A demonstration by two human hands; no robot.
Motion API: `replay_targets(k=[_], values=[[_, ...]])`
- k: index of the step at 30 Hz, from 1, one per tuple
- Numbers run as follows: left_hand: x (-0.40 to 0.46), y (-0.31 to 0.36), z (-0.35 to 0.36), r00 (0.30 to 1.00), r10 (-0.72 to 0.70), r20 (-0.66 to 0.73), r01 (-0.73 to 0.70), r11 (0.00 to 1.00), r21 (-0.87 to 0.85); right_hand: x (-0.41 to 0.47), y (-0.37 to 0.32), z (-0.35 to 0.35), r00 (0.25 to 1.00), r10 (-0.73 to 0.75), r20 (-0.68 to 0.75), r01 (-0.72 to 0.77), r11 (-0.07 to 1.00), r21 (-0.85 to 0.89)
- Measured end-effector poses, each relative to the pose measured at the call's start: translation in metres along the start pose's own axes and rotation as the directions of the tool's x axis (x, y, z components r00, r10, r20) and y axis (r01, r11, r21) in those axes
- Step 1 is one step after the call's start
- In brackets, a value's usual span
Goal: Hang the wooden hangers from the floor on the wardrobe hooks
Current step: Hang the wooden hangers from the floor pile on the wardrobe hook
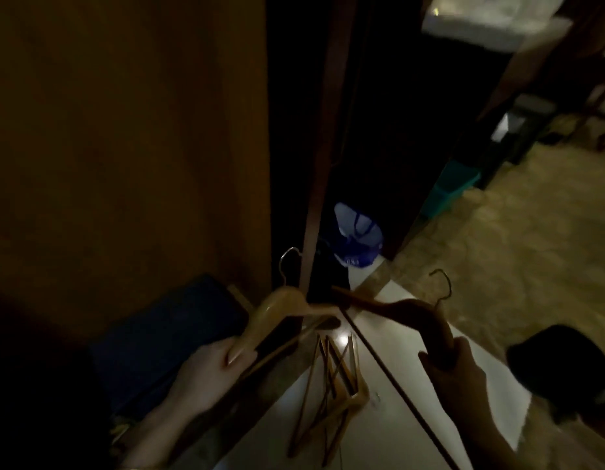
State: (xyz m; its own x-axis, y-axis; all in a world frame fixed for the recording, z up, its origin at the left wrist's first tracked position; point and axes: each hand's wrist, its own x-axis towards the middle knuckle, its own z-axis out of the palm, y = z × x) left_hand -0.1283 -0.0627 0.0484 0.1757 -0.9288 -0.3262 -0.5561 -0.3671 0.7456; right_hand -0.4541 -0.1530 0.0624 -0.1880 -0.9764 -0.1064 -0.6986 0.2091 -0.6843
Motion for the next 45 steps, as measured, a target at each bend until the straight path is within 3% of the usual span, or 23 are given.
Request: replay_targets(k=[6,8,11,15,20,31,34,37,39,45], values=[[-0.088,0.025,-0.112,0.976,0.030,-0.214,-0.002,0.991,0.130,0.012,-0.077,-0.042,0.963,-0.142,0.230,0.160,0.985,-0.062],[-0.113,0.033,-0.137,0.942,0.043,-0.334,0.001,0.991,0.130,0.017,-0.108,-0.046,0.910,-0.206,0.360,0.224,0.975,-0.007],[-0.143,0.041,-0.165,0.851,0.044,-0.523,0.022,0.993,0.119,0.019,-0.158,-0.046,0.835,-0.328,0.442,0.361,0.932,0.010],[-0.169,0.045,-0.199,0.736,0.010,-0.677,0.066,0.994,0.086,0.004,-0.230,-0.032,0.750,-0.536,0.388,0.579,0.816,0.009],[-0.181,0.061,-0.245,0.625,-0.003,-0.781,0.023,1.000,0.014,-0.016,-0.320,-0.016,0.586,-0.684,0.435,0.669,0.711,0.217],[-0.186,0.080,-0.339,0.561,0.070,-0.825,0.065,0.990,0.128,-0.045,-0.449,0.009,0.398,-0.843,0.361,0.826,0.501,0.260],[-0.185,0.087,-0.363,0.500,0.115,-0.858,0.168,0.959,0.227,-0.043,-0.481,0.002,0.397,-0.866,0.304,0.871,0.460,0.173],[-0.186,0.103,-0.387,0.342,0.210,-0.916,0.278,0.908,0.312,-0.041,-0.516,-0.013,0.415,-0.885,0.213,0.898,0.436,0.061],[-0.186,0.113,-0.404,0.272,0.237,-0.933,0.285,0.906,0.313,-0.043,-0.539,-0.026,0.405,-0.904,0.137,0.913,0.407,-0.013],[-0.191,0.126,-0.430,0.166,0.270,-0.949,0.384,0.868,0.314,-0.035,-0.592,-0.050,0.314,-0.947,0.070,0.938,0.298,-0.177]])
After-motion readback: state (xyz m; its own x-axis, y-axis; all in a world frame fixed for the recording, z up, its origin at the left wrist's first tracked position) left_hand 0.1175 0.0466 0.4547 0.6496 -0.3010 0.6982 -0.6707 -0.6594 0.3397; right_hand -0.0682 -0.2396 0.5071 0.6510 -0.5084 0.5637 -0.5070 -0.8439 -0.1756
